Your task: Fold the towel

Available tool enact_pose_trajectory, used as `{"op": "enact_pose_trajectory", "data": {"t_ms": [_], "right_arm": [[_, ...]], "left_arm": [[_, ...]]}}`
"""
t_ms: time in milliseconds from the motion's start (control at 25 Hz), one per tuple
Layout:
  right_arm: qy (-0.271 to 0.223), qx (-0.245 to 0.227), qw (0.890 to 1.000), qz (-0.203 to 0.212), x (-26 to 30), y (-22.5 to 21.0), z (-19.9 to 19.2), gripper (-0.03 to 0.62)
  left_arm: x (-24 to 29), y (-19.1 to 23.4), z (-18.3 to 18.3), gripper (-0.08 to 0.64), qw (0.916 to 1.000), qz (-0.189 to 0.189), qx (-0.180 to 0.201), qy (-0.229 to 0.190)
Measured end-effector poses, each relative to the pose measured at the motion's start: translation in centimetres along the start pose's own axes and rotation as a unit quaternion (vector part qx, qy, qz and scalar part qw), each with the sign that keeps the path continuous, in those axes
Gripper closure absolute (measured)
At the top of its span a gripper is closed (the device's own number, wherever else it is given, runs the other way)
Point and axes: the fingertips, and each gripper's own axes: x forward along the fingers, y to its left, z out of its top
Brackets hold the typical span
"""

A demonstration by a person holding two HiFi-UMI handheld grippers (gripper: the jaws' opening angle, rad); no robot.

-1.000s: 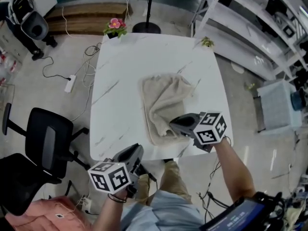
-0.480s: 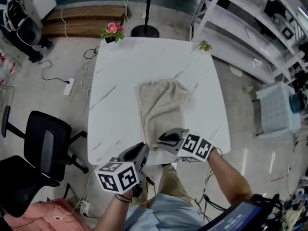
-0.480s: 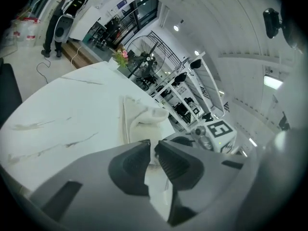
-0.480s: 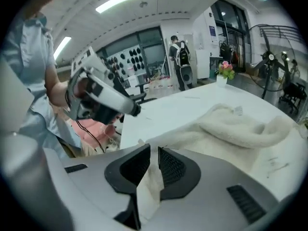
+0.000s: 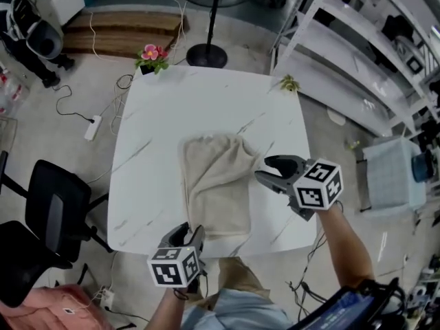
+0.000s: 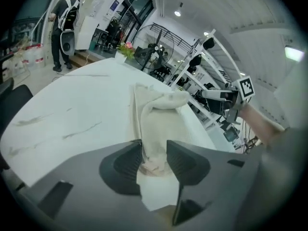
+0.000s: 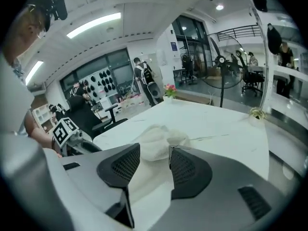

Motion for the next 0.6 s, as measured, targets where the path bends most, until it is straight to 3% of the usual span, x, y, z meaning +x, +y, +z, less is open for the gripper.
{"op": "enact_pose_trajectory", "data": {"t_ms": [240,280,360,600], "right_arm": [[0.007,0.069,0.997,0.044,3.6,-2.2,-1.0,0.379],[0.006,0.072,0.996,0.048,4.0,-2.3,-0.8,0.404],[0.005,0.060,0.997,0.051,4.8,-2.5,-0.1,0.551],[-0.018,0.050,0.992,0.111,7.5,-0.5,5.4,0.561]], "left_arm": [[1.5,0.8,-1.2,0.441,0.9985,0.036,-0.041,0.004],[1.6,1.0,-1.2,0.450,0.9984,0.039,-0.042,0.002],[1.7,1.2,-1.2,0.467,0.9982,0.042,-0.043,-0.001],[1.3,1.0,-1.3,0.495,0.9973,0.045,-0.056,-0.012]]}}
